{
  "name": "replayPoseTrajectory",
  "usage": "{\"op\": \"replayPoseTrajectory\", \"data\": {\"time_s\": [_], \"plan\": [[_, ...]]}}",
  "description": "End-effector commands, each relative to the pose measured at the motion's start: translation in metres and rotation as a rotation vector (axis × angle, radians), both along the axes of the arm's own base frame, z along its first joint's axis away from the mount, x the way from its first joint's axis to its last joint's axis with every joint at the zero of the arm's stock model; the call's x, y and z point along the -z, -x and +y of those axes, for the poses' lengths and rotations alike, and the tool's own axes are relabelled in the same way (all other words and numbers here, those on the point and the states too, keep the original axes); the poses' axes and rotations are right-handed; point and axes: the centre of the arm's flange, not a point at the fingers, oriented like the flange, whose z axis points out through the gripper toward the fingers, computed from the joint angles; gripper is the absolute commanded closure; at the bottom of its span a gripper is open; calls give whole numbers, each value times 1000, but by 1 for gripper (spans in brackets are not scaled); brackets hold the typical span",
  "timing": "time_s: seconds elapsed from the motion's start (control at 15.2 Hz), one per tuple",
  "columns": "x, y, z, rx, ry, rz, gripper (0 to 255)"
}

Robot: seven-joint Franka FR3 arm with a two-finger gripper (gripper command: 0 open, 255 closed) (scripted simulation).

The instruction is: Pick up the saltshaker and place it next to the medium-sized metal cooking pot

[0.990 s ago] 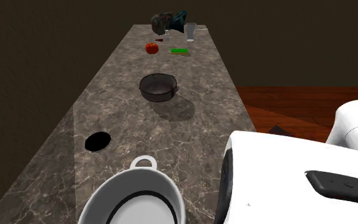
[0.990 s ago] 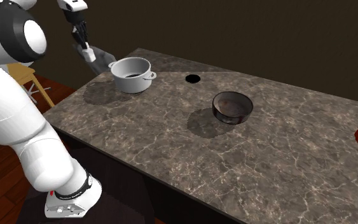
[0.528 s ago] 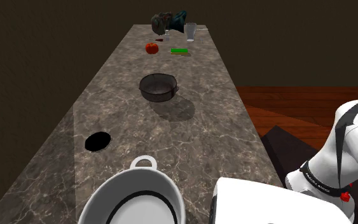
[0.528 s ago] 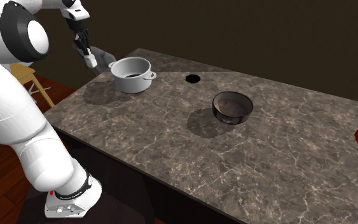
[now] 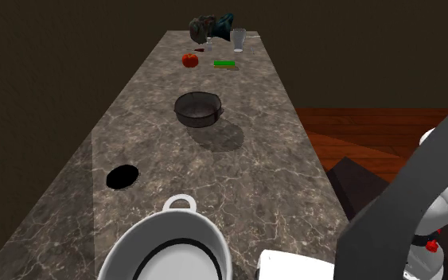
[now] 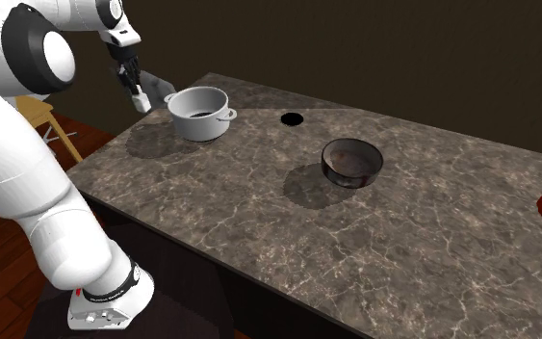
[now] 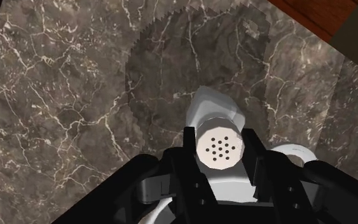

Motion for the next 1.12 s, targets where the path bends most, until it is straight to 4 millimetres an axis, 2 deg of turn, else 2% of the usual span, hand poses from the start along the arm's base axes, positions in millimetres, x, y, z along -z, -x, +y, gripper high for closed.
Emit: {"op": "replayPoseTrajectory", "data": {"time_s": [0.0, 1.06], "plan": [[11, 0, 0, 0, -1, 0, 255], [95, 0, 0, 0, -1, 0, 255]]}}
